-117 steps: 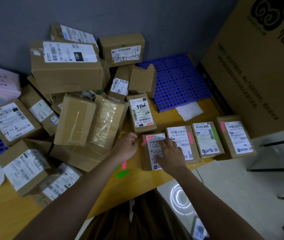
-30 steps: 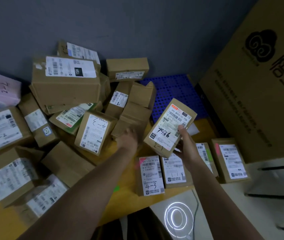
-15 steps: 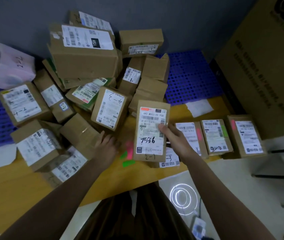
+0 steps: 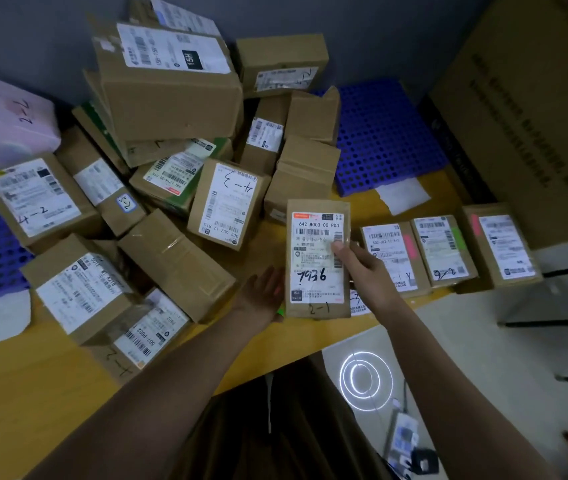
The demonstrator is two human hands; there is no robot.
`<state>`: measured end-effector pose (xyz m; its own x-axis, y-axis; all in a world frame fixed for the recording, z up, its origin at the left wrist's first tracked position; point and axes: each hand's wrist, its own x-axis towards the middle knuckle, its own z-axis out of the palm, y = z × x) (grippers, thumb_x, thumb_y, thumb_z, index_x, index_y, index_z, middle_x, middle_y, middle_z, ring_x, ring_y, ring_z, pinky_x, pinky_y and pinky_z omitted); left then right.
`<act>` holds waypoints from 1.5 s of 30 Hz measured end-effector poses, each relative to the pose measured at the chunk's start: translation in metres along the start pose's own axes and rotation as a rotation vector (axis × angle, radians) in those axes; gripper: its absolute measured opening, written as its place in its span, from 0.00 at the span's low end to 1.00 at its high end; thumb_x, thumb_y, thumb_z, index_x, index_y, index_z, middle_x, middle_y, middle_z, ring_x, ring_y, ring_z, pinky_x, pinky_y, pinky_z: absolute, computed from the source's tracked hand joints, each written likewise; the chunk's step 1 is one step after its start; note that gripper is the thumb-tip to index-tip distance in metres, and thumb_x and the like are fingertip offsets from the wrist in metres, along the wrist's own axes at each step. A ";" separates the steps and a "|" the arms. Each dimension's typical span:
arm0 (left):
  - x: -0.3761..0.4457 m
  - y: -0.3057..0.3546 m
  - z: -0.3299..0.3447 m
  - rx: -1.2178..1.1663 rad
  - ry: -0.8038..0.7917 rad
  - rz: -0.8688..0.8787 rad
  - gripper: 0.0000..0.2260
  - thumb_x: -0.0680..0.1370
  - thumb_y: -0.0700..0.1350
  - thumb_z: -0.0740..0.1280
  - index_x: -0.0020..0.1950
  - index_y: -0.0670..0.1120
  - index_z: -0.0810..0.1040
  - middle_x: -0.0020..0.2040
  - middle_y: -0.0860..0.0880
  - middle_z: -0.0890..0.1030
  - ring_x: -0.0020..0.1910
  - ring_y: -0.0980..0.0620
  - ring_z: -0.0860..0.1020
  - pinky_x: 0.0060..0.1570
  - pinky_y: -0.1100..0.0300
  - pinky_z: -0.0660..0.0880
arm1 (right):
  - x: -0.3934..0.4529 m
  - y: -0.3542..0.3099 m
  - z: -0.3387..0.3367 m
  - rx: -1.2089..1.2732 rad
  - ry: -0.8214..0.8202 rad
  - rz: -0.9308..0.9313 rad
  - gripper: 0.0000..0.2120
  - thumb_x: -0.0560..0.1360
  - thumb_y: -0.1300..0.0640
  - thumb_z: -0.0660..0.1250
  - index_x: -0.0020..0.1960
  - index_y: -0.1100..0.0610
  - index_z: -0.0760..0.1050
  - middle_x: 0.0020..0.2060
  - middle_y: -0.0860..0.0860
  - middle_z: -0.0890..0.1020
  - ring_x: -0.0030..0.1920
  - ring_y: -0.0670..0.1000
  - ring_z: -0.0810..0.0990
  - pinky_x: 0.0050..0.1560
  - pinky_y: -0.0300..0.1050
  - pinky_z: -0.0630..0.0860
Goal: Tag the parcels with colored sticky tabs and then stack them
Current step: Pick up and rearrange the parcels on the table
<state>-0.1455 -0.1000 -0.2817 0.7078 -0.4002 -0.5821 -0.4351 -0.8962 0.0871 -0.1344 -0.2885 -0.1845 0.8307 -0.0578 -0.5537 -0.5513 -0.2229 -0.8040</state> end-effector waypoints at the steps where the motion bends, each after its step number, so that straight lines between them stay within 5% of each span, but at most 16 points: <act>1: 0.000 -0.003 0.004 0.011 -0.056 0.043 0.36 0.72 0.58 0.70 0.75 0.44 0.64 0.75 0.41 0.61 0.74 0.42 0.62 0.65 0.48 0.68 | 0.001 0.000 0.001 -0.003 -0.001 0.002 0.20 0.73 0.40 0.67 0.60 0.48 0.79 0.48 0.45 0.85 0.47 0.43 0.84 0.49 0.41 0.78; 3: 0.001 -0.011 0.022 0.098 0.114 0.084 0.20 0.65 0.48 0.72 0.56 0.43 0.83 0.58 0.41 0.81 0.54 0.42 0.81 0.39 0.52 0.80 | 0.003 0.001 0.005 -0.013 0.002 0.002 0.19 0.73 0.39 0.67 0.60 0.48 0.79 0.49 0.45 0.85 0.48 0.44 0.84 0.53 0.44 0.79; 5: -0.001 -0.017 0.031 0.053 0.235 0.106 0.20 0.67 0.38 0.56 0.51 0.38 0.84 0.51 0.38 0.83 0.46 0.40 0.83 0.28 0.54 0.78 | 0.003 0.002 0.011 -0.029 0.006 -0.008 0.21 0.73 0.38 0.66 0.60 0.47 0.79 0.51 0.46 0.84 0.51 0.45 0.83 0.56 0.47 0.79; 7: -0.008 -0.018 0.019 0.006 0.224 0.059 0.26 0.70 0.35 0.48 0.64 0.35 0.75 0.64 0.36 0.75 0.60 0.39 0.78 0.42 0.50 0.80 | 0.001 0.003 0.018 -0.055 -0.007 -0.025 0.19 0.74 0.38 0.65 0.61 0.46 0.78 0.52 0.45 0.83 0.53 0.45 0.82 0.57 0.46 0.78; 9: -0.011 -0.019 0.016 -0.012 0.208 0.055 0.26 0.78 0.38 0.42 0.76 0.39 0.55 0.77 0.41 0.56 0.75 0.44 0.59 0.66 0.49 0.66 | -0.001 0.004 0.027 -0.092 -0.034 -0.036 0.19 0.76 0.39 0.63 0.63 0.45 0.76 0.54 0.44 0.82 0.54 0.44 0.81 0.54 0.42 0.77; 10: -0.014 -0.022 0.012 -0.063 0.191 0.027 0.25 0.79 0.40 0.38 0.77 0.41 0.50 0.78 0.44 0.52 0.76 0.47 0.55 0.69 0.51 0.61 | -0.001 0.002 0.032 -0.112 -0.051 -0.042 0.20 0.77 0.39 0.62 0.65 0.46 0.74 0.54 0.43 0.81 0.55 0.44 0.80 0.52 0.39 0.76; 14: -0.008 -0.040 0.027 -0.181 0.222 -0.058 0.19 0.82 0.40 0.52 0.74 0.44 0.61 0.75 0.44 0.61 0.74 0.45 0.60 0.70 0.52 0.58 | 0.014 0.001 0.053 -0.172 -0.093 -0.087 0.24 0.79 0.38 0.56 0.71 0.46 0.65 0.57 0.45 0.79 0.56 0.47 0.79 0.49 0.39 0.75; 18: 0.001 -0.053 0.039 -0.393 0.294 -0.059 0.15 0.80 0.38 0.61 0.66 0.42 0.72 0.65 0.40 0.74 0.66 0.40 0.70 0.64 0.48 0.67 | 0.039 0.005 0.065 -0.313 -0.111 -0.182 0.30 0.76 0.31 0.51 0.74 0.43 0.57 0.66 0.49 0.74 0.64 0.54 0.74 0.65 0.55 0.71; 26: 0.011 -0.056 0.040 -0.327 0.322 -0.128 0.20 0.76 0.46 0.69 0.68 0.49 0.73 0.67 0.48 0.73 0.63 0.47 0.72 0.61 0.55 0.70 | 0.061 0.017 0.049 -0.247 -0.133 -0.368 0.28 0.78 0.35 0.55 0.71 0.49 0.66 0.62 0.46 0.78 0.60 0.50 0.77 0.60 0.50 0.73; 32: 0.001 -0.044 0.047 -0.493 0.448 -0.245 0.22 0.74 0.51 0.71 0.66 0.50 0.74 0.62 0.48 0.77 0.59 0.47 0.75 0.58 0.53 0.73 | 0.031 0.025 0.047 -0.309 -0.004 -0.487 0.41 0.65 0.26 0.54 0.72 0.46 0.64 0.62 0.48 0.78 0.60 0.55 0.77 0.61 0.57 0.74; 36: -0.014 -0.032 0.057 -0.400 0.519 -0.344 0.14 0.75 0.53 0.69 0.57 0.48 0.79 0.54 0.47 0.80 0.52 0.46 0.77 0.49 0.53 0.76 | 0.003 0.042 0.050 -0.460 0.088 -0.584 0.32 0.77 0.34 0.52 0.75 0.49 0.59 0.69 0.50 0.72 0.67 0.56 0.71 0.65 0.50 0.69; 41: -0.037 -0.025 0.069 -0.230 0.593 -0.435 0.08 0.78 0.40 0.62 0.54 0.43 0.78 0.53 0.43 0.78 0.50 0.43 0.78 0.44 0.53 0.75 | -0.009 0.060 0.067 -0.671 0.121 -0.530 0.32 0.81 0.38 0.49 0.76 0.59 0.56 0.71 0.58 0.67 0.70 0.61 0.67 0.65 0.52 0.66; 45: -0.045 -0.023 0.068 -0.338 0.672 -0.393 0.10 0.78 0.43 0.65 0.57 0.42 0.78 0.56 0.42 0.78 0.53 0.42 0.77 0.49 0.52 0.75 | -0.006 0.061 0.075 -0.942 0.271 -0.573 0.18 0.82 0.51 0.57 0.63 0.63 0.70 0.59 0.61 0.77 0.57 0.61 0.76 0.45 0.47 0.70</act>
<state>-0.2055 -0.0482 -0.3124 0.9995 0.0197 -0.0256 0.0260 -0.9602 0.2781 -0.1788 -0.2286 -0.2464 0.9945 0.1052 0.0003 0.0975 -0.9210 -0.3771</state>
